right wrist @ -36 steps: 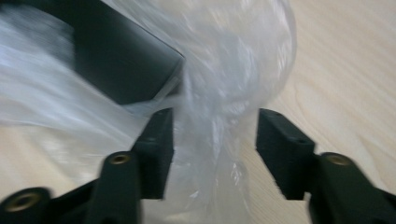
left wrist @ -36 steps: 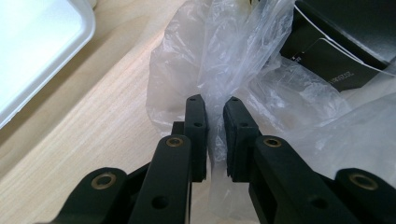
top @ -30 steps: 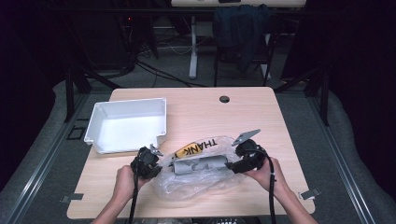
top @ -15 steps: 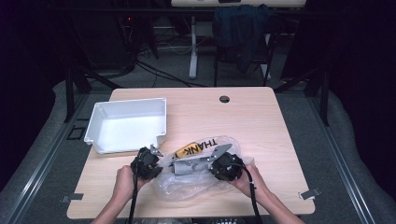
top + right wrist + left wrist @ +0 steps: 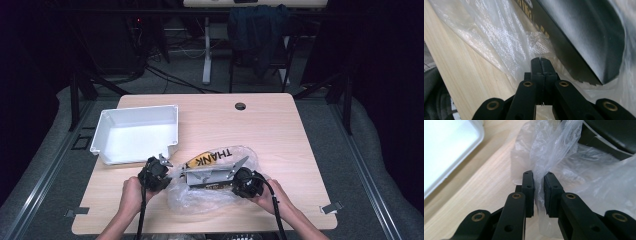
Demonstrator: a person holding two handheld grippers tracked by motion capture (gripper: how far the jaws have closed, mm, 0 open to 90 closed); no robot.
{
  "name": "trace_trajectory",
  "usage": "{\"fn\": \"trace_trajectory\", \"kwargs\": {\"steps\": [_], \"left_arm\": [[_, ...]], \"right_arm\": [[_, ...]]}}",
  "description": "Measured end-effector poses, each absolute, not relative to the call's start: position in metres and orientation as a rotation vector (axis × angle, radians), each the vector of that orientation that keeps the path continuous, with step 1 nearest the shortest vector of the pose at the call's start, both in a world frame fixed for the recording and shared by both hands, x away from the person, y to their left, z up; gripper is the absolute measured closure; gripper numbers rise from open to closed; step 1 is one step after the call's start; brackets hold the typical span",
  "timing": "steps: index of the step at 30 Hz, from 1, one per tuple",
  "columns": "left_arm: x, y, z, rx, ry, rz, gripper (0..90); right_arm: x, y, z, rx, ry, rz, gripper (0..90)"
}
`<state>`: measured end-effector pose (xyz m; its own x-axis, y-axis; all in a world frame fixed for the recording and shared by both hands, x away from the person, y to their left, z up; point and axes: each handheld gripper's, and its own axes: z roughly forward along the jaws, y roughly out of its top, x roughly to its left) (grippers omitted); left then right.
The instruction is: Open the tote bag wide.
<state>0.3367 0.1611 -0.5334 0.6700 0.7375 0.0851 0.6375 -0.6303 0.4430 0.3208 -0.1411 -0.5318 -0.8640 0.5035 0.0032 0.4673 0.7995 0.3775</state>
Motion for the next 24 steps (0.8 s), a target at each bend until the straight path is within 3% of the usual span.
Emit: {"fn": "trace_trajectory", "kwargs": {"steps": [10,13,16,20,24], "left_arm": [[0.346,0.165,-0.537,2.495,1.122,0.408,80.9],[0.347,0.163,-0.537,2.506,1.118,0.405,74.3],[0.345,0.164,-0.532,2.494,1.112,0.402,60.5],[0.34,0.166,-0.523,2.467,1.089,0.393,46.8],[0.335,0.165,-0.514,2.435,1.056,0.374,37.6]], "right_arm": [[0.328,-0.153,-0.537,0.877,2.905,0.501,90.0],[0.328,-0.154,-0.537,0.867,2.918,0.504,90.0],[0.327,-0.156,-0.523,0.867,2.924,0.646,69.5],[0.322,-0.157,-0.498,0.842,2.86,0.81,56.7],[0.324,-0.158,-0.482,0.829,2.753,0.884,49.4]]}}
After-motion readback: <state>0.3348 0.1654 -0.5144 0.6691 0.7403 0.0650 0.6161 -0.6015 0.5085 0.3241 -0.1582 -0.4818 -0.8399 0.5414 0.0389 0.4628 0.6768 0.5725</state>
